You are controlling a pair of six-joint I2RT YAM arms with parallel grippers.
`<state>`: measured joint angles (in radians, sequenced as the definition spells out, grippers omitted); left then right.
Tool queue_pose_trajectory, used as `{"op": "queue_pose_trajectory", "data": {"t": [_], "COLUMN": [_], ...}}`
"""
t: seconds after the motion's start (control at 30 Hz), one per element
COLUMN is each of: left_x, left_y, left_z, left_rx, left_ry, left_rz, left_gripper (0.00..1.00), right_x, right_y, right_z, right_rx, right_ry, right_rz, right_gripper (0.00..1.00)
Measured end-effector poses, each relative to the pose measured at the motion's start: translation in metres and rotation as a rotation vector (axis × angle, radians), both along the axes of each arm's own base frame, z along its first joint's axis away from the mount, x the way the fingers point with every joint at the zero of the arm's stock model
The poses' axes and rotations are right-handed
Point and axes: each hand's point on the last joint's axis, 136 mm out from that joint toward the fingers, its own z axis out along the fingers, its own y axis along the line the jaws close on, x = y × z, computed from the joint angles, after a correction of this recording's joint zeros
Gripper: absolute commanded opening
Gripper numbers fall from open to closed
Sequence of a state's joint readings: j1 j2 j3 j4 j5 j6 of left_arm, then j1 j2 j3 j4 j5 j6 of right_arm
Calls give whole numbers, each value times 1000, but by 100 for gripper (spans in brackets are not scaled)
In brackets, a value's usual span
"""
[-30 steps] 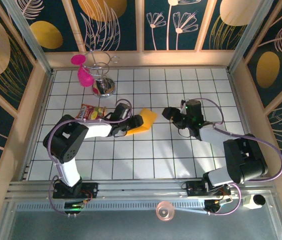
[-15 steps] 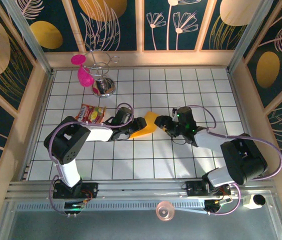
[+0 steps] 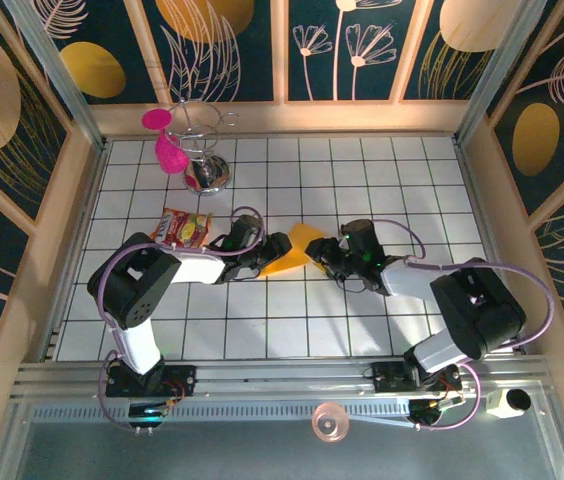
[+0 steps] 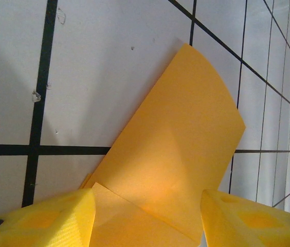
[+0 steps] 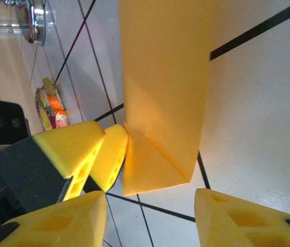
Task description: Fold a paper plane with a square sheet of paper (pick it up from the middle)
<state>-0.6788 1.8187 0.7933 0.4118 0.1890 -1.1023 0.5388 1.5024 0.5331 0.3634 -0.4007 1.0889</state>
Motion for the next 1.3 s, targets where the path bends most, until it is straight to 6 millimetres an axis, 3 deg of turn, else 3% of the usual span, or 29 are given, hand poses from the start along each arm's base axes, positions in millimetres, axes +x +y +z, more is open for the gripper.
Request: {"op": "queue_pose_trajectory", "data": {"t": [0.23, 0.4, 1.0, 1.3], "left_x": [1, 1, 1, -1], "left_y": [1, 1, 1, 2], "left_z": [0, 0, 1, 1], "left_rx": [-12, -14, -14, -9], "left_ry": [15, 18, 18, 25], "left_rz": [16, 17, 17, 16], "left_gripper": [56, 56, 58, 58], "right_x": [-13, -14, 4, 2], "right_y": [8, 11, 28, 28], "right_z": [-22, -27, -13, -13], "right_rx": [-14, -8, 88, 134], "right_ry": [84, 103, 47, 75], "right_rz": [22, 26, 22, -16], "right_gripper": [46, 38, 26, 21]}}
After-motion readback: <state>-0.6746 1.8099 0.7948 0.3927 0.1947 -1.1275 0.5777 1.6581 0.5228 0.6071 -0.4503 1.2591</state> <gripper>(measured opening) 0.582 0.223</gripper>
